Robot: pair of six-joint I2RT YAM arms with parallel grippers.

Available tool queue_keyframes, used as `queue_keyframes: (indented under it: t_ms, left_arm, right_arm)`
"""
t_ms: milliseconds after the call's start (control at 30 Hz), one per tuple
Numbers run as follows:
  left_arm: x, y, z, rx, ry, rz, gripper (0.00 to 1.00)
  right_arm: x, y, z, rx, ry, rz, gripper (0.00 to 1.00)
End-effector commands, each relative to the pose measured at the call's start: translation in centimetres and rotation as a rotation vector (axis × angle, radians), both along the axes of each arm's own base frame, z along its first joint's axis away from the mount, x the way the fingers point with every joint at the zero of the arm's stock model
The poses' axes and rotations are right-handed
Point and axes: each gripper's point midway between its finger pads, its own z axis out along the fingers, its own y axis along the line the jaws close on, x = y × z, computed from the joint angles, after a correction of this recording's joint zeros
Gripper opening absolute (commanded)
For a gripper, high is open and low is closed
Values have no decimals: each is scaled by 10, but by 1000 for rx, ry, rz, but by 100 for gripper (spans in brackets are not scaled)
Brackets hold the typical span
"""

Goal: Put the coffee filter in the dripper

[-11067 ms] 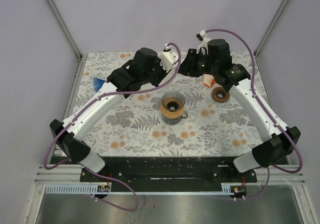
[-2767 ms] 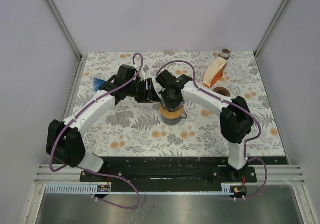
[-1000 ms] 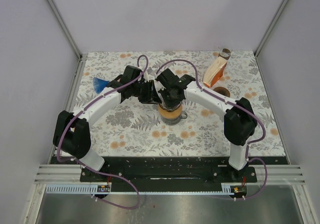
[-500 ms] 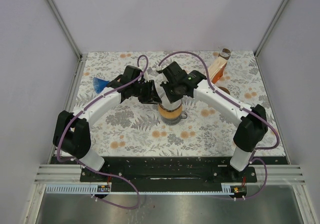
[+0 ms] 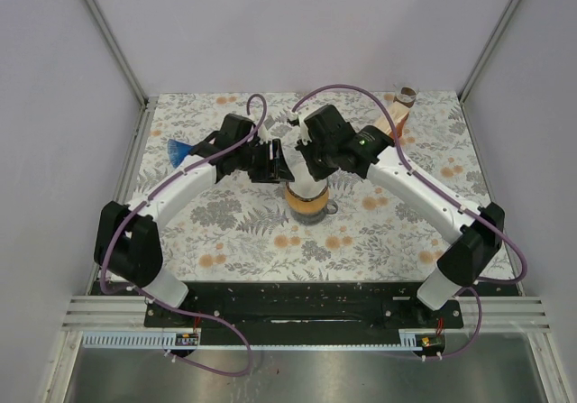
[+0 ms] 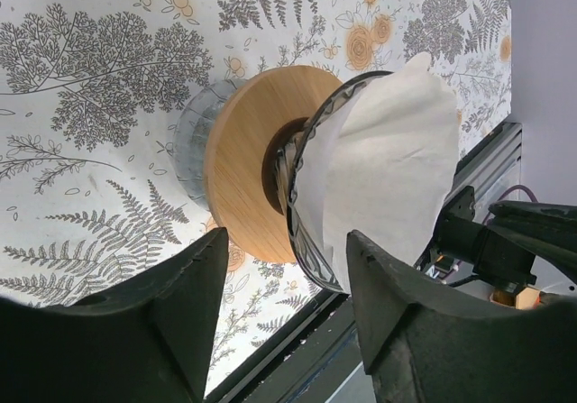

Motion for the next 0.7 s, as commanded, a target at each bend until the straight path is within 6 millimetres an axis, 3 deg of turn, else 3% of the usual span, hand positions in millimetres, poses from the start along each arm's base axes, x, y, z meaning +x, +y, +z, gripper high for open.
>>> queue_keyframes:
  t_ms: [0, 167, 433, 567, 667]
  left_arm:
    - [7, -1, 40, -37, -124, -5, 61]
    - [7, 0, 49, -36, -154, -10, 71]
    - [27, 25, 80, 14, -275, 42, 79]
    - [36, 47, 91, 38, -316, 97, 81]
    - [44, 69, 95, 48, -324, 152, 82]
  right_arm:
    - [-6, 2, 19, 31, -43, 46, 5]
    - [-12, 3, 27, 49, -56, 101, 5]
    - [-56, 35, 52, 227, -115, 388, 4]
    - [-79, 48, 40, 214, -189, 539, 1]
    - [-97, 61, 13, 153, -203, 668, 1]
